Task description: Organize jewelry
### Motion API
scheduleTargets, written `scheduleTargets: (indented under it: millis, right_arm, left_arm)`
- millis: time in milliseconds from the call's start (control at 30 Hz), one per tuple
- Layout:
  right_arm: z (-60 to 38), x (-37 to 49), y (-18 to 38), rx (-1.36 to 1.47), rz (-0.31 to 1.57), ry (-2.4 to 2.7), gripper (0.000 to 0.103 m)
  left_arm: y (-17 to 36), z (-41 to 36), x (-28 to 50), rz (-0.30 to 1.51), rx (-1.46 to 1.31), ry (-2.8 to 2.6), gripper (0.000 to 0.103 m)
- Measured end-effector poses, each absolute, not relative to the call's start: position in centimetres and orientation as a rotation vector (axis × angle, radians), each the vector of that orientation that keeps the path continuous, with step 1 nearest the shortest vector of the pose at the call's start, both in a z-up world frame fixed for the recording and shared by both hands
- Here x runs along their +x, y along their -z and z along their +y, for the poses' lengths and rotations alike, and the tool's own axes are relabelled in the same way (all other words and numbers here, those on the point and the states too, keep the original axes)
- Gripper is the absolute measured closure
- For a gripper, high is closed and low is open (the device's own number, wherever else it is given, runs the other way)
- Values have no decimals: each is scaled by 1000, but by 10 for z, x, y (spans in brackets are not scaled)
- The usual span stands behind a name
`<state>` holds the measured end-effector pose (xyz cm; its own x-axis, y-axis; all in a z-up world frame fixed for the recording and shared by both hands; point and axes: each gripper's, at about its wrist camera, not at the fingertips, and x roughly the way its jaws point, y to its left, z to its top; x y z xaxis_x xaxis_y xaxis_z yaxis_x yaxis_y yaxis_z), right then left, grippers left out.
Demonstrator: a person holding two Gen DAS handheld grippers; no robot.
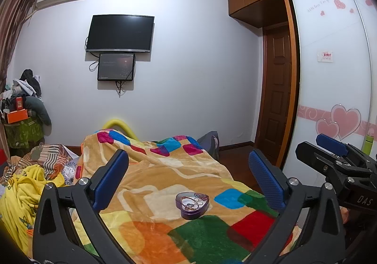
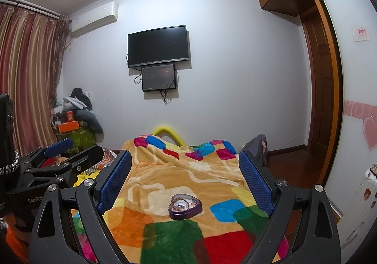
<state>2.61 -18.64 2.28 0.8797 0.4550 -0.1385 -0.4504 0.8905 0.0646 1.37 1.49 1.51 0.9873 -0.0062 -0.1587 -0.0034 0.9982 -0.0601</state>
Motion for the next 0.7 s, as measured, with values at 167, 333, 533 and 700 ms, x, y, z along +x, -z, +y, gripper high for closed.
scheduleTargets:
  millis: [167, 333, 533, 700]
  right_arm:
    - [-187, 25, -22, 33, 153, -468, 12]
    - [-187, 26, -22, 37, 155, -468, 12]
    - [-187, 26, -21, 35, 155, -466, 12]
    - [-189, 27, -21, 39, 158, -466, 12]
  left_arm:
    - [-15, 14, 13, 151, -54, 6, 0]
    - [-15, 14, 13, 153, -56, 13, 0]
    - [-14, 14, 15, 162, -67, 21, 0]
    - [-13, 14, 16, 167, -68, 27, 0]
